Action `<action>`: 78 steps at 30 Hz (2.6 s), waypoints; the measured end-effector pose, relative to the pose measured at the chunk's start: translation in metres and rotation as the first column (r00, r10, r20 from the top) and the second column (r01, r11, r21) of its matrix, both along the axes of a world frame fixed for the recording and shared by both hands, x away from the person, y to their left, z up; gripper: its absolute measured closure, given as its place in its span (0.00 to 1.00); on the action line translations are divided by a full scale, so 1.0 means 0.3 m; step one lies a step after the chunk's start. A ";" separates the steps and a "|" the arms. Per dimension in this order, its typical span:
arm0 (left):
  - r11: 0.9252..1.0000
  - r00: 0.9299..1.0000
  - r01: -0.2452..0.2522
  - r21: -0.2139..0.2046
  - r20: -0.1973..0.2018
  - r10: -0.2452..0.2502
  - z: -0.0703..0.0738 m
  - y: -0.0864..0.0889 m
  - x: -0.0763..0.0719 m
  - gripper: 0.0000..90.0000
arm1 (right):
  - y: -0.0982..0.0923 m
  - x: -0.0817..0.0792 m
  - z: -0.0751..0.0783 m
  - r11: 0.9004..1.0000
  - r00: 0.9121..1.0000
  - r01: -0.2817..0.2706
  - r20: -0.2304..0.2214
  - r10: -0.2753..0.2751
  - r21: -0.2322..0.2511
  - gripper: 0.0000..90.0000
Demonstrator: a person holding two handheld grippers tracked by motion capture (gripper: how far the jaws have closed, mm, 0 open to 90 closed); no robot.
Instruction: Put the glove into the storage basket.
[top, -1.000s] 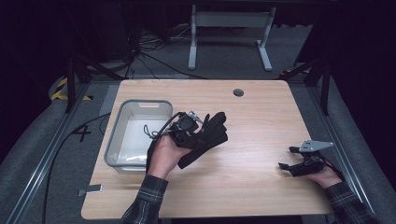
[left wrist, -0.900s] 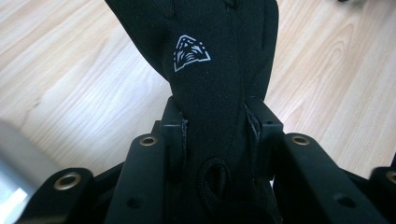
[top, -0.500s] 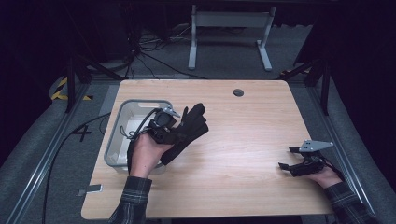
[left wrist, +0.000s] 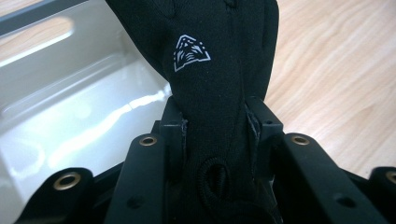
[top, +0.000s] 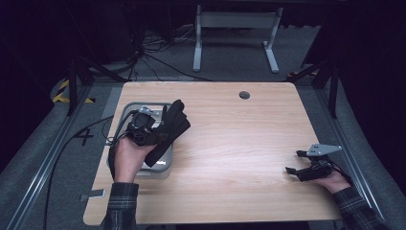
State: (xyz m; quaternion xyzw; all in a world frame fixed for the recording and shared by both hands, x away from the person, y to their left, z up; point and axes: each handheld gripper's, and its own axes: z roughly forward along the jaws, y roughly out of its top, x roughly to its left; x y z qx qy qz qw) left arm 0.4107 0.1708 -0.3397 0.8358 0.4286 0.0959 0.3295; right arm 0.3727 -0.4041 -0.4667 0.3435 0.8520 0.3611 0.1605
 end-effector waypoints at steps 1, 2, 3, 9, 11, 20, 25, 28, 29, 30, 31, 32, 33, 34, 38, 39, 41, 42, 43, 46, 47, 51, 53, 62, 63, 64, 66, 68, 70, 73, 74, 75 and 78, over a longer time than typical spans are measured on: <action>1.000 1.000 -0.018 0.000 0.000 0.018 -0.004 0.013 0.001 0.73 | 0.000 0.000 0.000 1.000 1.000 0.000 0.000 0.000 0.000 0.13; 1.000 1.000 -0.018 0.000 0.000 0.018 -0.004 0.013 0.001 0.73 | 0.000 0.000 0.000 1.000 1.000 0.000 0.000 0.000 0.000 0.13; 0.999 0.999 -0.040 0.001 -0.001 0.040 -0.011 0.033 0.005 0.73 | 0.000 0.000 0.000 1.000 1.000 0.000 0.000 0.000 0.000 0.13; 0.996 0.996 -0.092 0.014 -0.011 0.093 -0.042 0.075 0.020 0.73 | 0.000 0.000 0.000 1.000 1.000 0.000 0.000 0.000 0.000 0.13; 0.994 0.994 -0.110 0.018 -0.017 0.110 -0.058 0.090 0.027 0.73 | 0.000 0.000 0.000 1.000 1.000 0.000 0.000 0.000 0.000 0.13; 0.986 0.985 -0.159 0.048 -0.066 0.162 -0.135 0.124 0.072 0.73 | 0.000 0.000 0.000 1.000 1.000 0.000 0.000 0.000 0.000 0.13; 0.985 0.981 -0.163 0.059 -0.093 0.168 -0.168 0.130 0.092 0.72 | 0.000 0.000 0.000 1.000 1.000 0.000 0.000 0.000 0.000 0.13; 0.985 0.981 -0.164 0.063 -0.099 0.169 -0.177 0.132 0.097 0.72 | 0.000 0.000 0.000 1.000 1.000 0.000 0.000 0.000 0.000 0.13; 0.984 0.979 -0.163 0.065 -0.113 0.170 -0.182 0.133 0.100 0.71 | 0.000 0.000 0.000 1.000 1.000 0.000 0.000 0.000 0.000 0.13; 0.984 0.979 -0.163 0.065 -0.113 0.170 -0.182 0.133 0.100 0.71 | 0.000 0.000 0.000 1.000 1.000 0.000 0.000 0.000 0.000 0.13; 0.984 0.978 -0.167 0.067 -0.115 0.174 -0.186 0.133 0.102 0.71 | 0.000 0.000 0.000 1.000 1.000 0.001 0.000 -0.001 0.000 0.13; 0.983 0.977 -0.168 0.069 -0.118 0.175 -0.189 0.134 0.104 0.70 | 0.000 0.000 0.000 1.000 1.000 0.000 0.000 0.000 0.000 0.13; 0.983 0.976 -0.170 0.071 -0.123 0.178 -0.193 0.135 0.107 0.70 | 0.000 0.000 0.000 1.000 1.000 0.000 0.000 0.000 0.000 0.13; 0.983 0.976 -0.169 0.075 -0.129 0.177 -0.194 0.135 0.109 0.69 | 0.000 0.000 0.000 1.000 1.000 0.000 0.000 0.000 0.000 0.13; 0.980 0.971 -0.175 0.095 -0.146 0.188 -0.214 0.137 0.118 0.61 | 0.000 0.000 0.000 1.000 1.000 0.000 0.000 0.000 0.000 0.13; 0.977 0.970 -0.184 0.108 -0.143 0.199 -0.217 0.137 0.121 0.58 | 0.000 0.000 0.000 1.000 1.000 0.000 0.000 0.000 0.000 0.13; 0.974 0.968 -0.197 0.116 -0.137 0.212 -0.220 0.138 0.123 0.47 | 0.000 0.000 0.000 1.000 1.000 0.000 0.000 0.000 0.000 0.13; 0.972 0.966 -0.207 0.113 -0.133 0.221 -0.220 0.141 0.124 0.44 | 0.000 0.000 0.000 1.000 1.000 0.001 0.000 -0.001 0.000 0.13; 0.972 0.966 -0.210 0.108 -0.131 0.223 -0.220 0.143 0.123 0.42 | 0.000 0.000 0.000 1.000 1.000 0.000 0.000 0.000 0.000 0.13; 0.971 0.967 -0.216 0.106 -0.111 0.228 -0.211 0.148 0.117 0.37 | 0.000 0.000 0.000 1.000 1.000 0.000 0.000 0.000 0.000 0.13; 0.968 0.967 -0.231 0.101 -0.087 0.240 -0.201 0.150 0.111 0.33 | 0.000 0.000 0.000 1.000 1.000 0.000 0.000 0.000 0.000 0.13; 0.970 0.970 -0.229 0.076 -0.062 0.234 -0.180 0.146 0.100 0.28 | 0.000 0.000 0.000 1.000 1.000 0.000 0.000 0.000 0.000 0.13; 0.974 0.973 -0.220 0.061 -0.053 0.223 -0.169 0.136 0.095 0.26 | 0.000 0.000 0.000 1.000 1.000 0.000 0.000 0.000 0.000 0.13; 0.991 0.990 -0.137 -0.006 -0.021 0.136 -0.121 0.048 0.078 0.24 | 0.000 0.000 0.000 1.000 1.000 0.000 0.000 0.000 0.000 0.13; 0.992 0.992 -0.126 -0.010 -0.015 0.126 -0.114 0.034 0.076 0.24 | 0.000 0.000 0.000 1.000 1.000 0.000 0.000 0.000 0.000 0.13; 0.993 0.993 -0.118 -0.014 -0.012 0.118 -0.111 0.026 0.075 0.24 | 0.000 0.000 0.000 1.000 1.000 0.001 0.000 -0.001 0.000 0.13; 0.995 0.995 -0.102 -0.012 -0.008 0.102 -0.105 0.012 0.073 0.24 | 0.000 0.000 0.000 1.000 1.000 0.001 0.000 -0.001 0.000 0.13; 0.996 0.997 -0.083 -0.021 0.002 0.083 -0.097 -0.015 0.068 0.24 | 0.000 0.000 0.000 1.000 1.000 0.000 0.000 0.000 0.000 0.13; 0.997 0.998 -0.067 -0.034 0.011 0.067 -0.092 -0.037 0.062 0.24 | 0.000 0.000 0.000 1.000 1.000 0.000 0.000 0.000 0.000 0.13; 0.998 0.999 -0.031 -0.051 0.025 0.033 -0.086 -0.079 0.049 0.24 | 0.000 0.000 0.000 1.000 1.000 0.001 0.000 -0.001 0.001 0.13; 0.998 0.999 -0.014 -0.056 0.034 0.016 -0.084 -0.098 0.044 0.24 | 0.000 0.000 0.000 1.000 1.000 0.001 0.000 -0.001 0.000 0.13; 0.998 0.999 -0.006 -0.059 0.035 0.008 -0.083 -0.110 0.039 0.24 | 0.000 0.000 0.000 1.000 1.000 0.000 0.000 0.000 0.000 0.13; 0.996 0.998 0.038 -0.078 0.047 -0.034 -0.084 -0.168 0.022 0.24 | 0.000 0.000 0.000 1.000 1.000 0.001 0.000 -0.001 0.000 0.13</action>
